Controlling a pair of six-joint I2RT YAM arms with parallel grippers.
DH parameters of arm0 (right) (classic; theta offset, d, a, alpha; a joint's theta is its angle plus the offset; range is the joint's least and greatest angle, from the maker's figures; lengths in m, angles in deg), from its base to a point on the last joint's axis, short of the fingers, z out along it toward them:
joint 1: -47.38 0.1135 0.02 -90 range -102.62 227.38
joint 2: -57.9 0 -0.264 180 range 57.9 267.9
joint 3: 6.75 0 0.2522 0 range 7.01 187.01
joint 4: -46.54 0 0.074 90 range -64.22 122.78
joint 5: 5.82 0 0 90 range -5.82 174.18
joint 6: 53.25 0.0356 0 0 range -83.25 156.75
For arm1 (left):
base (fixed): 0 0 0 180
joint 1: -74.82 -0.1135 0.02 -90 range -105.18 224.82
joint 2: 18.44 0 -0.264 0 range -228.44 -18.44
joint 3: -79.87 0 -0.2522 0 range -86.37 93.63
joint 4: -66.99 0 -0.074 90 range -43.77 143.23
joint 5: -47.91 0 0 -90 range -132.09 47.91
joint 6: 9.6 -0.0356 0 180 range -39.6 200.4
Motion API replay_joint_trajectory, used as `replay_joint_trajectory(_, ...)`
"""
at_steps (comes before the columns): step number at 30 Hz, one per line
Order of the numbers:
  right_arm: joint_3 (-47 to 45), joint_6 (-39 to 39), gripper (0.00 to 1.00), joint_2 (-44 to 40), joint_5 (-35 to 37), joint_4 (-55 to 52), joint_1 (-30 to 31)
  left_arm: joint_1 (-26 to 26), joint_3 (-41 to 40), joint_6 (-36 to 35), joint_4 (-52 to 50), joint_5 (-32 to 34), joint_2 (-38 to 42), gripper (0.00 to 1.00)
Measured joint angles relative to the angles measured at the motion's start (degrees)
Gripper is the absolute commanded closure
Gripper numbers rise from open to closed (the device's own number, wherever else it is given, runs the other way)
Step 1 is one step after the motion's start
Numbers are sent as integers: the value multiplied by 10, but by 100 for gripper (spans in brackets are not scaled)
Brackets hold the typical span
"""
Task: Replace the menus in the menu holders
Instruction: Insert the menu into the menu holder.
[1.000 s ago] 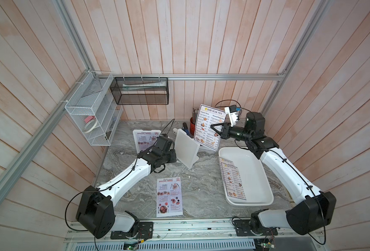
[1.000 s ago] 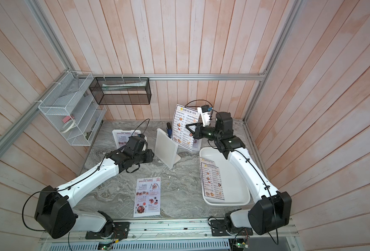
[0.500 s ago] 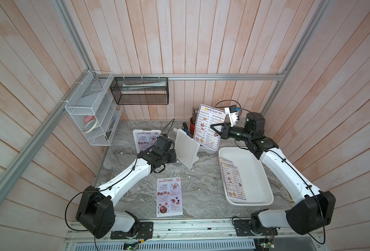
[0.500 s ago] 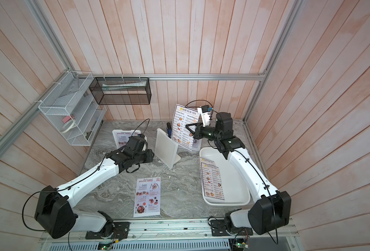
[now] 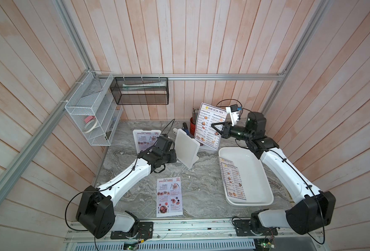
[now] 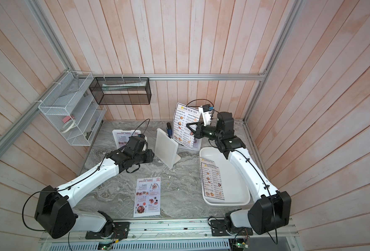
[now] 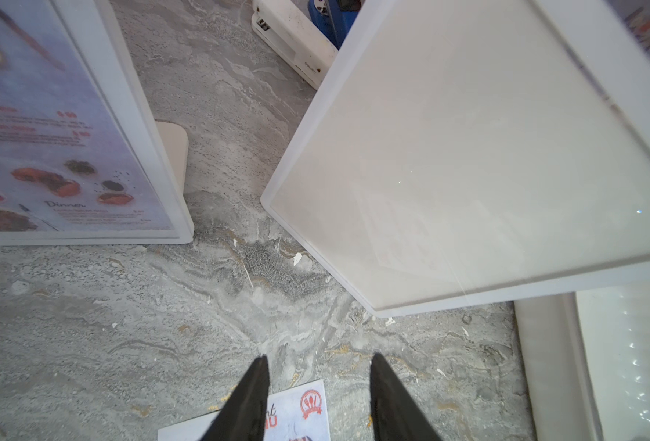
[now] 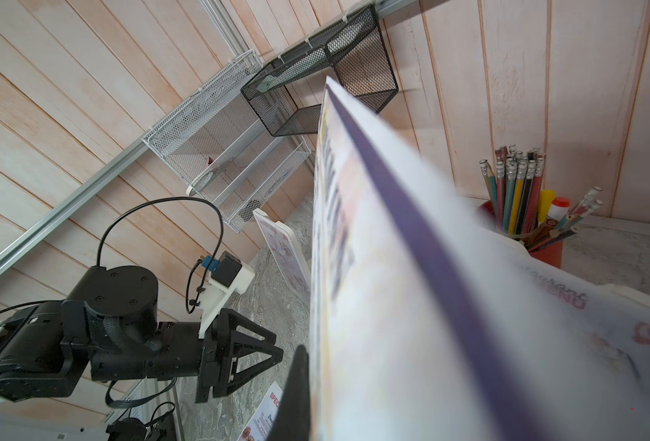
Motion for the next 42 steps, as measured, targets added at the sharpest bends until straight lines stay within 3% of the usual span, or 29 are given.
replay_joint_trajectory(20, -9, 0, 97, 9, -15, 3, 0, 1, 0, 0, 0, 0, 0, 54)
replay_joint_trajectory(42, 59, -26, 95, 121, -28, 9, 4, 16, 12, -17, -12, 0, -1, 54)
